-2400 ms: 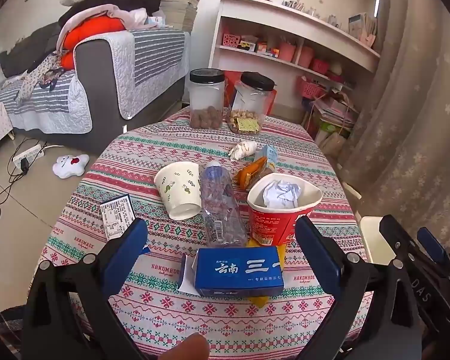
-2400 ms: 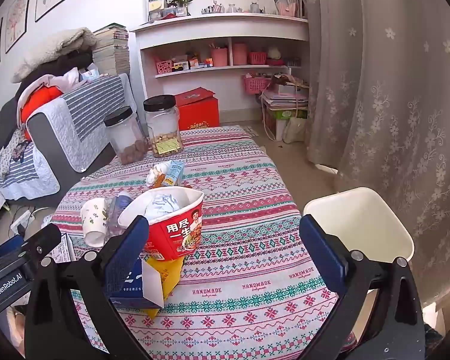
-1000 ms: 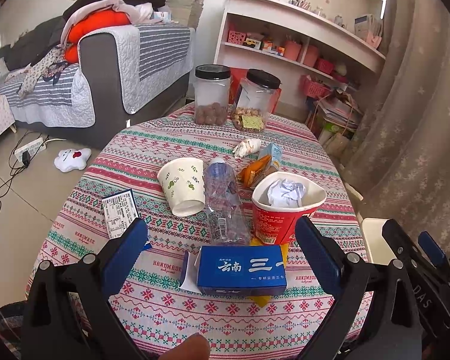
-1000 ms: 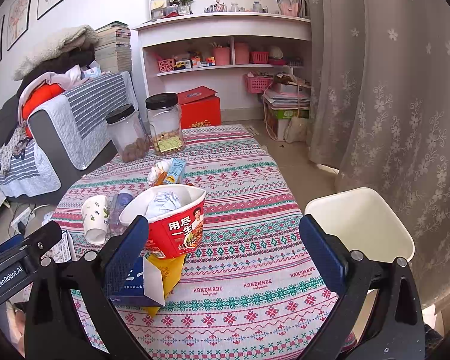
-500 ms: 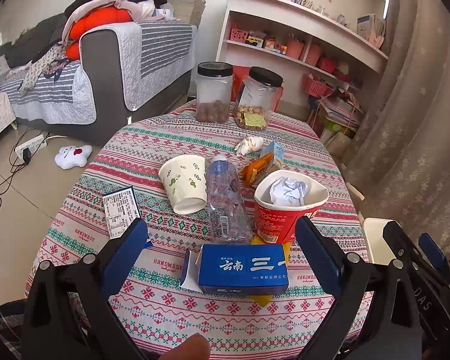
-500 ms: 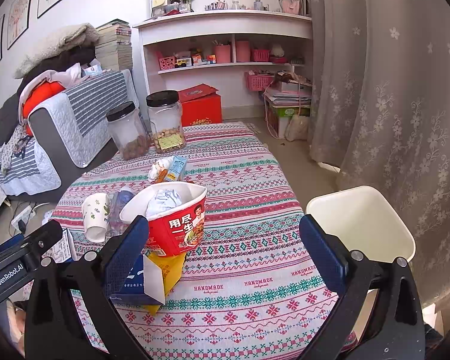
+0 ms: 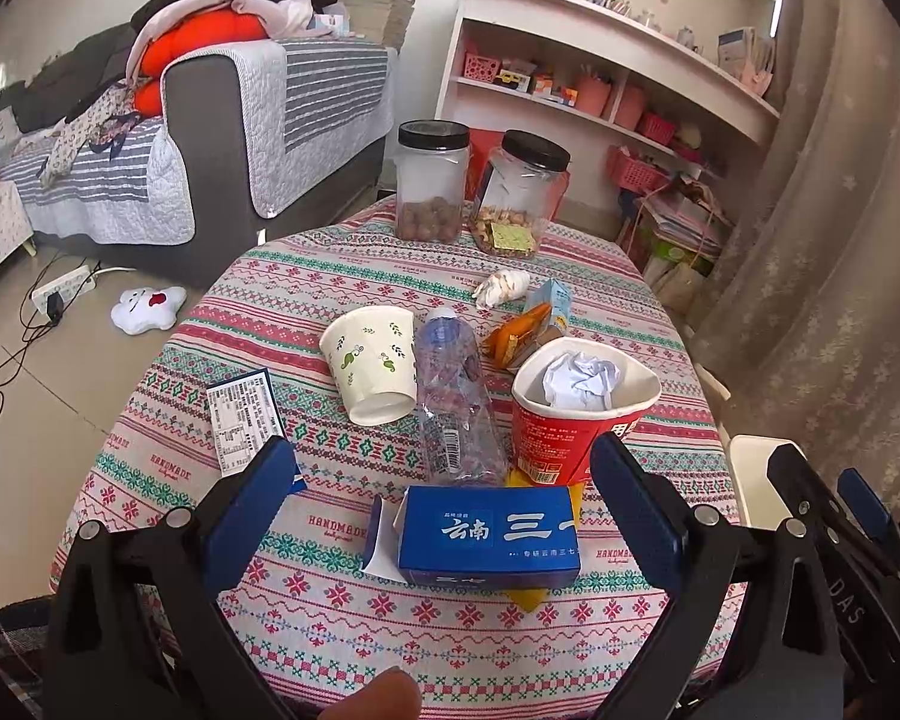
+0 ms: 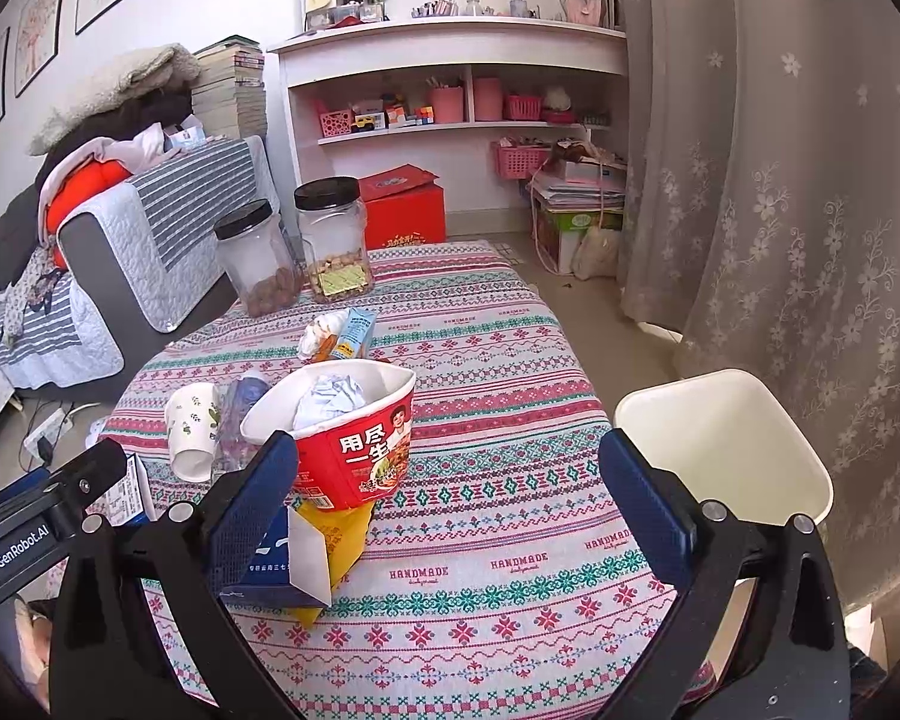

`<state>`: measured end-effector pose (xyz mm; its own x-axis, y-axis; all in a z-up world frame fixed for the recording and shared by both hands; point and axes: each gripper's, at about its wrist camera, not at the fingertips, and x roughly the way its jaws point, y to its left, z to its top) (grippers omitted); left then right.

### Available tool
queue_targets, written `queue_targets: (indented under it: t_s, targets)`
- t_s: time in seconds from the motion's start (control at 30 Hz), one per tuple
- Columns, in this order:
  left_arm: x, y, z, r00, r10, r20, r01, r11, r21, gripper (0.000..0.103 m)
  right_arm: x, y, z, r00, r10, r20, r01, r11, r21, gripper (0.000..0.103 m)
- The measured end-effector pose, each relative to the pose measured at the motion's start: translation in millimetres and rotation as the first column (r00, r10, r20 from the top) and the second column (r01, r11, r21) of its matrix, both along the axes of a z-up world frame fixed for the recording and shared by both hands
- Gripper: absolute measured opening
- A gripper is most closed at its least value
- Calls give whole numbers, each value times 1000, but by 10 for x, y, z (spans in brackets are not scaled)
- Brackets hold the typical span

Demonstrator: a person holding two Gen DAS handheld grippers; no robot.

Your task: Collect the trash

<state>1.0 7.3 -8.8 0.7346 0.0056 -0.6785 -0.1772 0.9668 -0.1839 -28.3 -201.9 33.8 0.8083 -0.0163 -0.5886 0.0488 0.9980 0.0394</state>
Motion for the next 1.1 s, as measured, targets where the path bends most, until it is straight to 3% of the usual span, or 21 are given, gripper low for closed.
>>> queue_targets:
  t_s: [0.8, 1.0, 1.1]
  targets:
    - [2, 19, -6, 1000, 2, -4, -2, 1000, -6, 96, 7, -17, 11, 1000, -2, -10, 2, 1000, 20, 96]
    - [181, 337, 73, 993, 102, -52, -103, 995, -4, 96, 175, -77, 287, 999, 7, -52, -2, 994, 105, 96]
    - [432, 622, 84, 977, 161, -141, -162, 987, 1, 96, 418, -11, 454, 996, 44, -72, -37, 995, 94, 96]
